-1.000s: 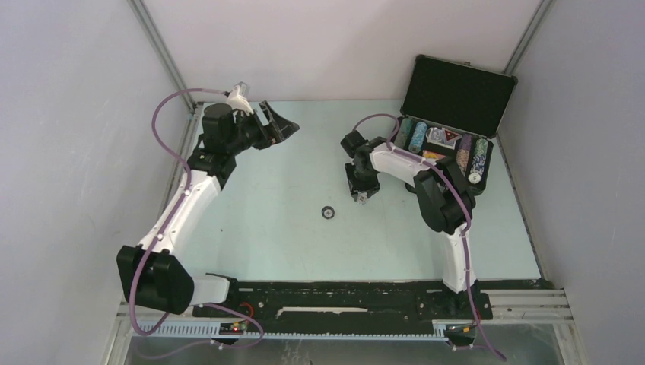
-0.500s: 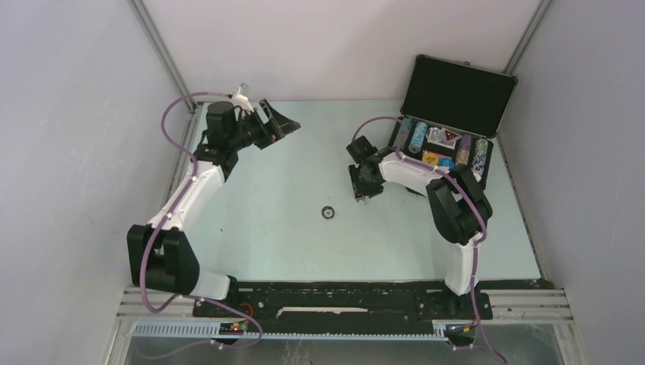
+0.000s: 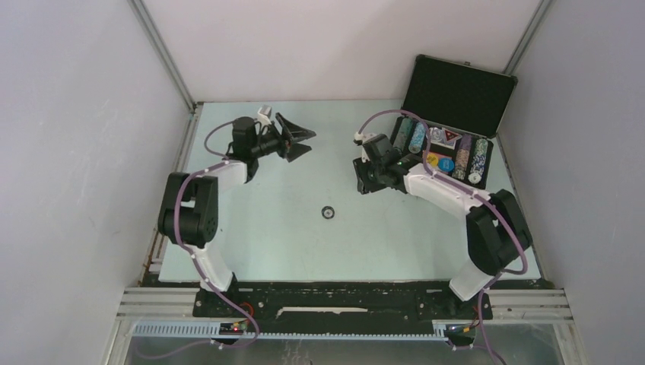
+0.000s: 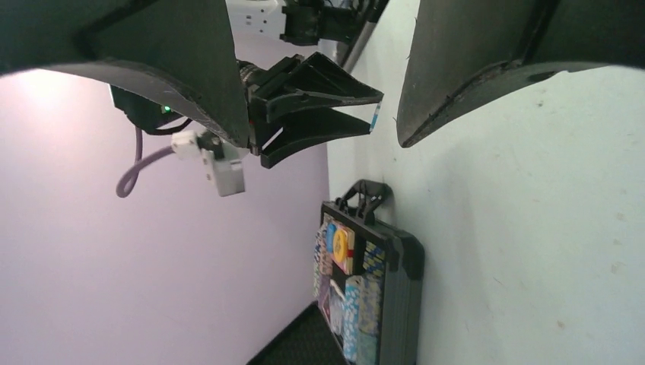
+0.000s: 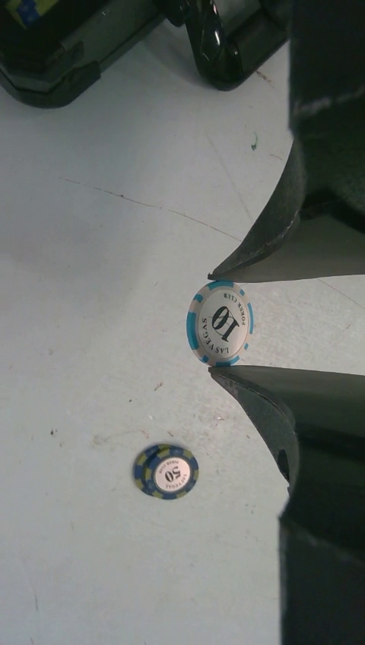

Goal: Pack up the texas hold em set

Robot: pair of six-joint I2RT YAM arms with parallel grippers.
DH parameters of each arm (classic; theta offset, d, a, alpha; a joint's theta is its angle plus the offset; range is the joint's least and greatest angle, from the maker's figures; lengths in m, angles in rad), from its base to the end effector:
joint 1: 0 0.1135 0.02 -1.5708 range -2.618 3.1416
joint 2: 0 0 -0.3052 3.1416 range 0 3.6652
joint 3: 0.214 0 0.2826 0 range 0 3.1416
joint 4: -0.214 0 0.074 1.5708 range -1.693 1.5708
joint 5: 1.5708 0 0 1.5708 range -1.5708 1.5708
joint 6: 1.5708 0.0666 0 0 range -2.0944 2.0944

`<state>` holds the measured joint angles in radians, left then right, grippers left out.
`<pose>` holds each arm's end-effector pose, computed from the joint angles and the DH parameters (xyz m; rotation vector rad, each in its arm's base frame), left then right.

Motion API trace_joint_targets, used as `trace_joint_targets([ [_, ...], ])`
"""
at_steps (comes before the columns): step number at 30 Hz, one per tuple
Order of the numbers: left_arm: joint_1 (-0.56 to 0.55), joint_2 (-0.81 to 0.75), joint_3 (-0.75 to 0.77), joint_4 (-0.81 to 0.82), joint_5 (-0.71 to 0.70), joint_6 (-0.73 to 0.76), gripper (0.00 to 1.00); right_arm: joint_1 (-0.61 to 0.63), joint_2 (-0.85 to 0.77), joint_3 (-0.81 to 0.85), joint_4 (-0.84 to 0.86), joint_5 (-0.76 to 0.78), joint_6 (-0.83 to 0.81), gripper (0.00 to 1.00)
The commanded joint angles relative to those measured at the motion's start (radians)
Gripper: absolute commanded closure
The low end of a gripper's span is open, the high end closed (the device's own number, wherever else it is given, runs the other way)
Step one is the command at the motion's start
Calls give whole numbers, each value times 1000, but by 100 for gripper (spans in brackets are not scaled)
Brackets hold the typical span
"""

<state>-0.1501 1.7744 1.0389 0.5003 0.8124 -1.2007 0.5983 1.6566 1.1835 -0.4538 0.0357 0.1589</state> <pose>0.4310 -0.1141 0.2437 -0.4084 2.0332 -1.6276 0.3349 0.2254 0.2328 -0.5340 2.4602 0.2686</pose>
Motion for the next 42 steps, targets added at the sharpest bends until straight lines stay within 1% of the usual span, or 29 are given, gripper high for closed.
trace_joint_targets([
  [1, -83, 23, 8, 183, 85, -98, 25, 14, -105, -29, 73, -54, -80, 62],
  [5, -156, 50, 33, 177, 109, -83, 34, 23, -191, -64, 91, -85, -115, 61],
  [9, -191, 52, 44, 138, 107, -52, 42, 33, -261, -91, 108, -99, -138, 61],
  [11, -199, 46, 65, 54, 101, 13, 44, 38, -280, -99, 113, -105, -148, 61],
  [13, -208, 34, 98, -80, 89, 111, 43, 41, -290, -102, 117, -106, -154, 62],
  [16, -225, 28, 171, -279, 81, 264, 41, 42, -302, -111, 133, -111, -156, 62],
  [17, -232, 33, 195, -319, 92, 292, 40, 42, -305, -114, 139, -112, -156, 61],
  [19, -243, 42, 218, -340, 123, 306, 40, 42, -309, -117, 147, -120, -156, 61],
  [24, -266, 38, 240, -383, 129, 345, 43, 43, -310, -123, 155, -120, -180, 62],
  [30, -293, 54, 260, -432, 124, 380, 49, 43, -334, -141, 175, -122, -183, 62],
  [35, -321, 72, 293, -486, 150, 425, 47, 43, -337, -141, 180, -120, -184, 62],
  [37, -334, 82, 306, -494, 165, 437, 50, 44, -336, -141, 183, -123, -186, 62],
  [38, -340, 87, 312, -494, 172, 440, 53, 43, -335, -140, 183, -124, -187, 62],
  [42, -358, 88, 339, -586, 162, 496, 60, 43, -335, -141, 180, -126, -186, 62],
])
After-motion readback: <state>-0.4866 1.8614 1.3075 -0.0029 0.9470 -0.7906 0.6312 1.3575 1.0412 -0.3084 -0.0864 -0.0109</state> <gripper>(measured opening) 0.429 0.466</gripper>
